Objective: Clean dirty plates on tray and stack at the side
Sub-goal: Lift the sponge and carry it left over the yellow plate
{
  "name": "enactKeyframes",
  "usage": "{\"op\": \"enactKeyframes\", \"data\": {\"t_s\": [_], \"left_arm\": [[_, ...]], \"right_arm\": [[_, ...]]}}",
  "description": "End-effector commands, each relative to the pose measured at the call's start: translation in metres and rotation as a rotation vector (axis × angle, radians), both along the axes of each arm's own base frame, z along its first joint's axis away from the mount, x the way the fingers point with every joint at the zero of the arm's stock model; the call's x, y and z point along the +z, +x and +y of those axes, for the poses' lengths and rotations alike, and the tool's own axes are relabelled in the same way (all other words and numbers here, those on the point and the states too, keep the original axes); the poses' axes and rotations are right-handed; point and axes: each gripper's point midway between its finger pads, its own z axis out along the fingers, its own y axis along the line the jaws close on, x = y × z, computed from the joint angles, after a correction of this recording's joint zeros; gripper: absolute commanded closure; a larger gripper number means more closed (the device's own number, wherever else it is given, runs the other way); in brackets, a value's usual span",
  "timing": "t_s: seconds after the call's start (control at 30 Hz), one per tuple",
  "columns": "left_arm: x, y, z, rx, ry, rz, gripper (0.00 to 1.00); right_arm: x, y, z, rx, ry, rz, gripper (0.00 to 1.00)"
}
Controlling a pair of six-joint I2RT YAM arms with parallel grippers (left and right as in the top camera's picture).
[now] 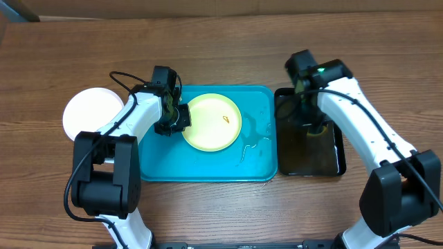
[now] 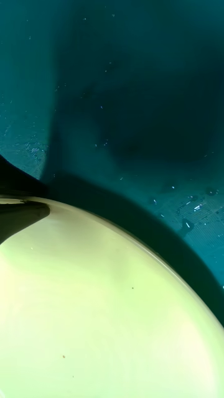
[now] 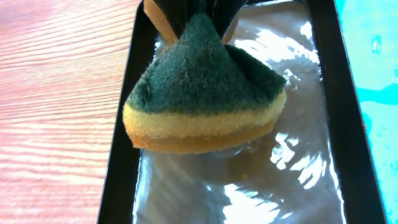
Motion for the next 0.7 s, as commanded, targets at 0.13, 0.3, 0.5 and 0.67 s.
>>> {"op": "enactKeyframes", "data": {"t_s": [0.13, 0.3, 0.5, 0.67], "left_arm": [[-0.017, -0.017, 0.002, -0.01, 0.03, 0.069, 0.96], [-0.017, -0.018, 0.002, -0.028, 0.031, 0.07, 0.96], [-0.017, -0.018, 0.001, -0.029, 0.024, 0.071, 0.96], [-0.016, -0.019, -0.003, -0.032, -0.002, 0.075, 0.96]], "right_arm": [[0.017, 0.013, -0.004, -0.026, -0.051, -0.099, 0.96], [0.015, 0.013, 0.001, -0.039, -0.021, -0.099, 0.96], [0.014, 0.013, 0.003, -0.039, -0.012, -0.095, 0.96], [0.009, 0.011, 0.022, -0.035, 0.098, -0.072, 0.96]]}}
